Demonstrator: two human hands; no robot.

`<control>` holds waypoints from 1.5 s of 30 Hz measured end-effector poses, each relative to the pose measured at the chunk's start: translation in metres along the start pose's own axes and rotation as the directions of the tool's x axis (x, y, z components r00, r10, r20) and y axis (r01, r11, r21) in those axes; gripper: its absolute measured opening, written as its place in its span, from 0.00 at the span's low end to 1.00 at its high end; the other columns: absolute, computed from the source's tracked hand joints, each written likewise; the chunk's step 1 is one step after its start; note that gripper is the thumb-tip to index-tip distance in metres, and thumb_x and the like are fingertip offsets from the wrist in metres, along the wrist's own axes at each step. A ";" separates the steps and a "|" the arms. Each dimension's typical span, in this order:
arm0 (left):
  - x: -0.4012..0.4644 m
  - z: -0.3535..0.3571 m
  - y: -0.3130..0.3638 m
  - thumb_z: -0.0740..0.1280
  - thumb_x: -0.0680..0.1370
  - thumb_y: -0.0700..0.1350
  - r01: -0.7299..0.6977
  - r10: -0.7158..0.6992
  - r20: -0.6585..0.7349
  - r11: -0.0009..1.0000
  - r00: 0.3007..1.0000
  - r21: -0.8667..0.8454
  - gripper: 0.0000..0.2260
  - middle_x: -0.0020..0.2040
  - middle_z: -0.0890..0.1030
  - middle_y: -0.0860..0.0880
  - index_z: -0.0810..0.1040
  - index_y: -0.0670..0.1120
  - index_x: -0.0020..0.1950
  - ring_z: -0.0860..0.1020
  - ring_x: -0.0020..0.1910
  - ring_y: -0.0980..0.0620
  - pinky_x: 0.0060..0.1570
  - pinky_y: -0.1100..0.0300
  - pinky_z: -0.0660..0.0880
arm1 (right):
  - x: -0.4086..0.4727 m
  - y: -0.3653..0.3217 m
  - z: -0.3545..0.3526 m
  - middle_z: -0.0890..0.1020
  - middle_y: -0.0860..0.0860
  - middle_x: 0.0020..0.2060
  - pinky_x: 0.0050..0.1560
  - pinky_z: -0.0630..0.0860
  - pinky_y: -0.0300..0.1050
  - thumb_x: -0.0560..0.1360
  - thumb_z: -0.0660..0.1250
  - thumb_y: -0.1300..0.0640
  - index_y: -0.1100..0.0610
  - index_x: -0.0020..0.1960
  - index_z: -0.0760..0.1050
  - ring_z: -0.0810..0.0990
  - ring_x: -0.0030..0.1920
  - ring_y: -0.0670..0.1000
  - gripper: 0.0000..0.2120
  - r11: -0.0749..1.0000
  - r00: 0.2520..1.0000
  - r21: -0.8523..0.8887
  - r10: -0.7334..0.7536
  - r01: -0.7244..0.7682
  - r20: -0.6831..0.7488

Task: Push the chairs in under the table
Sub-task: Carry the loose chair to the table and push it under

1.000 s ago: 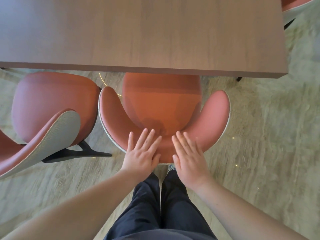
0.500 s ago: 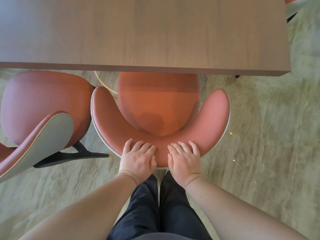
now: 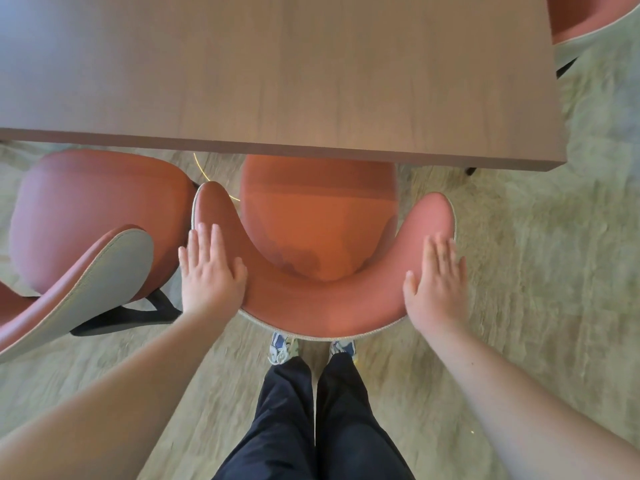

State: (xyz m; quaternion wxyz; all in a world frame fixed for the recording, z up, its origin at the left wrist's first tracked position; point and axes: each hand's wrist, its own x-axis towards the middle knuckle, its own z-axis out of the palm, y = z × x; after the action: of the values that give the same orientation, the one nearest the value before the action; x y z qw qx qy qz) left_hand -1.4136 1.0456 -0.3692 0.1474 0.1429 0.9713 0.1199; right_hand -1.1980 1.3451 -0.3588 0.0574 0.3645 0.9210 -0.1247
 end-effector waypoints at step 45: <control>0.002 -0.064 -0.024 0.72 0.81 0.43 0.674 -0.340 0.583 0.408 0.738 -0.616 0.34 0.63 0.75 0.45 0.60 0.44 0.83 0.77 0.62 0.44 0.62 0.45 0.78 | -0.047 -0.017 -0.036 0.75 0.49 0.67 0.47 0.74 0.48 0.77 0.64 0.57 0.46 0.80 0.60 0.70 0.44 0.49 0.33 0.369 0.702 0.646 0.602 -0.668 0.381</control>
State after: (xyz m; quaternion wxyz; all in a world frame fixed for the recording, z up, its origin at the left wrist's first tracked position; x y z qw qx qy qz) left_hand -1.4417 1.0119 -0.3173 0.4033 -0.2277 0.7575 0.4601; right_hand -1.1760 1.3113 -0.3120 -0.0171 0.6735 0.5679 -0.4729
